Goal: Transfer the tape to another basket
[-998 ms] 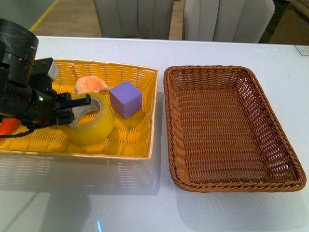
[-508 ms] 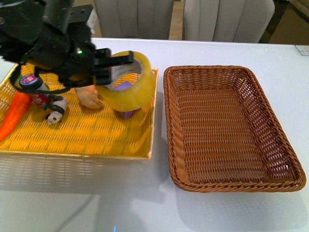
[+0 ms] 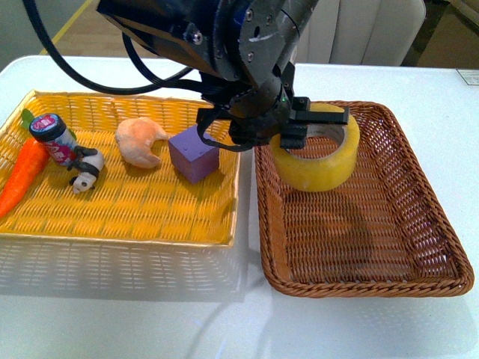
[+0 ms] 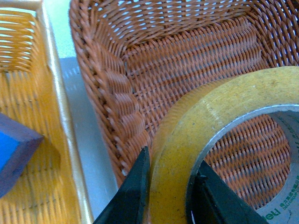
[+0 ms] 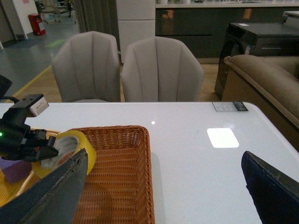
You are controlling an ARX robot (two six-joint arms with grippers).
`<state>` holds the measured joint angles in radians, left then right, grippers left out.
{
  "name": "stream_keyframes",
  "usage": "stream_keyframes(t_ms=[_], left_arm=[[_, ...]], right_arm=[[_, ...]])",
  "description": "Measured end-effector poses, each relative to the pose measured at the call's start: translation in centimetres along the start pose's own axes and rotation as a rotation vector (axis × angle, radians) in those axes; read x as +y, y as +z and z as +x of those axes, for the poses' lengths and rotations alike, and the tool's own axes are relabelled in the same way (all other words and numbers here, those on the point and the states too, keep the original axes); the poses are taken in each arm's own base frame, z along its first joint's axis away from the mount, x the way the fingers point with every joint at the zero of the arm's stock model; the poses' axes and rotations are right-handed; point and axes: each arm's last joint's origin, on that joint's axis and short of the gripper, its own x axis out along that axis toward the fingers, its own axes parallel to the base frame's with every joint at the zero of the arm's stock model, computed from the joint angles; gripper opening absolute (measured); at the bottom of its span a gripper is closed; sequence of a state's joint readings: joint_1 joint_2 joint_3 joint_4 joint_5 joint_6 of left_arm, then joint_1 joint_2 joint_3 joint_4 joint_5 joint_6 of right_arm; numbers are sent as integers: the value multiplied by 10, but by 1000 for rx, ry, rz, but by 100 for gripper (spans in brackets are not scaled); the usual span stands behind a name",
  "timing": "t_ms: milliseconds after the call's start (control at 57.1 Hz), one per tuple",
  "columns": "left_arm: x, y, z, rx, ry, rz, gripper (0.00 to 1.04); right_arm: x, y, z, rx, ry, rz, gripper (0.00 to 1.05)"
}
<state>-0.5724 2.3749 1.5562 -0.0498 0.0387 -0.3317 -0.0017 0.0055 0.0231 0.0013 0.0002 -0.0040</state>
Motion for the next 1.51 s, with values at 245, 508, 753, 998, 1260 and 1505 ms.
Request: stream_keyframes(t_ms=[245, 508, 753, 998, 1260, 1505], left_arm=[[-14, -6, 13, 43, -21, 16, 16], [-16, -13, 24, 73, -16, 8, 16], [-22, -13, 25, 75, -52, -16, 41], [-18, -22, 9, 31, -66, -29, 86], [15, -19, -77, -196, -45, -48, 96], [70, -56, -158, -289, 13, -107, 96]], right_arm=[[0, 0, 0, 0, 0, 0, 96], [0, 0, 0, 0, 0, 0, 96], [0, 0, 0, 0, 0, 0, 96], [0, 0, 0, 0, 0, 0, 96], [0, 0, 0, 0, 0, 0, 96], [0, 0, 0, 0, 0, 0, 96]])
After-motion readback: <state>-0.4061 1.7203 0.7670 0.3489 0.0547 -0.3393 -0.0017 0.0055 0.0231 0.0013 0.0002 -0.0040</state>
